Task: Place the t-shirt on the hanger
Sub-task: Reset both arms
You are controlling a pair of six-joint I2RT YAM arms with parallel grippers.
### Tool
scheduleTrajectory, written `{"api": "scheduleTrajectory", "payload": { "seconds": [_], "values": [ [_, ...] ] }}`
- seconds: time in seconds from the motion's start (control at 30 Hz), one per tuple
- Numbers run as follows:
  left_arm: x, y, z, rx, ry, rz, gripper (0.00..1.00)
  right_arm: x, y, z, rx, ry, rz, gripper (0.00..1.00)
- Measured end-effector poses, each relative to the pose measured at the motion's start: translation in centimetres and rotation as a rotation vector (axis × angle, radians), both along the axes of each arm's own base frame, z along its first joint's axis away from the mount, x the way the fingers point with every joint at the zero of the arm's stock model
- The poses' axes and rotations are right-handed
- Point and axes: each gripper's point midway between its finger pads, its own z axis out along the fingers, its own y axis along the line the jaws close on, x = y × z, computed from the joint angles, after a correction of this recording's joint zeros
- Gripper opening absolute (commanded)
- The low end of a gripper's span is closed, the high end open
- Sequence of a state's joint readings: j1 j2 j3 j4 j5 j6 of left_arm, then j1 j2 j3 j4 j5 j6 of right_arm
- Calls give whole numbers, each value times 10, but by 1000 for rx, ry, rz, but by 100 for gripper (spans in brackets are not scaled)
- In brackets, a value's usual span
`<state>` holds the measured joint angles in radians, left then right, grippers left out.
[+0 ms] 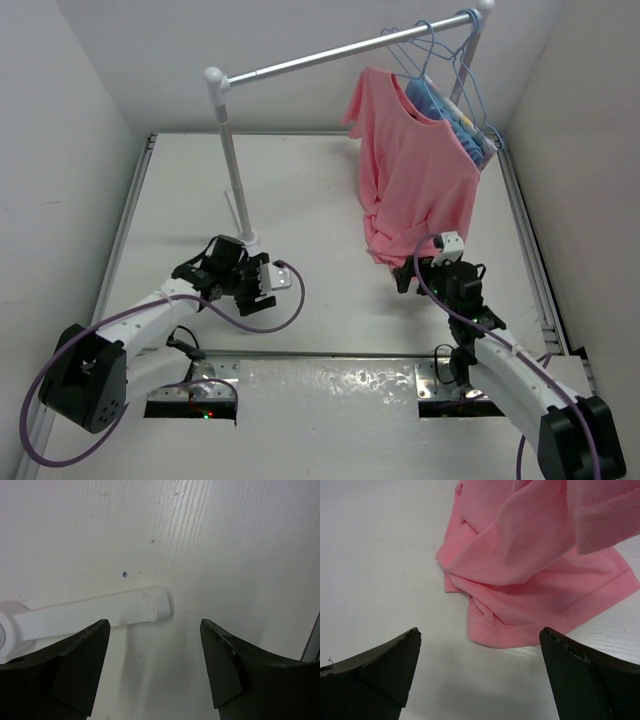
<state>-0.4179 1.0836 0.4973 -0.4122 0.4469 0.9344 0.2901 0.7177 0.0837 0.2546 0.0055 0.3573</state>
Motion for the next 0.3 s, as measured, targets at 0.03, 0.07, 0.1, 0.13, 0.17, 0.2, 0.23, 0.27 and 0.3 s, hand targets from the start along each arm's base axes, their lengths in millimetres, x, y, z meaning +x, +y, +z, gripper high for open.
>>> {"api": "scheduleTrajectory", "payload": {
  "seconds": [0.03, 0.07, 0.1, 0.13, 0.17, 0.2, 0.23, 0.27, 0.3],
  "values": [
    [0, 0, 0, -1, -2, 0, 70, 0, -1, 0, 1, -4, -4, 99],
    [0, 0, 1, -2, -5, 0, 70, 1, -2, 2, 1, -11, -10, 99],
    [1, 0, 2, -4, -8, 0, 70, 1, -2, 3, 2, -18, -13, 99],
    [1, 0, 3, -6, -13, 0, 70, 2, -2, 4, 3, -25, -14, 99],
    [2, -1, 4, -9, -19, 0, 70, 2, -2, 6, 5, -33, -16, 99],
    [2, -1, 6, -11, -25, 0, 70, 3, -2, 6, 6, -39, -17, 99],
    [3, -1, 7, -14, -33, 0, 70, 3, -2, 7, 9, -46, -16, 99],
    [3, -2, 8, -16, -37, 0, 70, 3, -2, 8, 10, -51, -16, 99],
    [4, -2, 9, -18, -41, -1, 70, 3, -2, 7, 11, -54, -15, 99]
  ]
}}
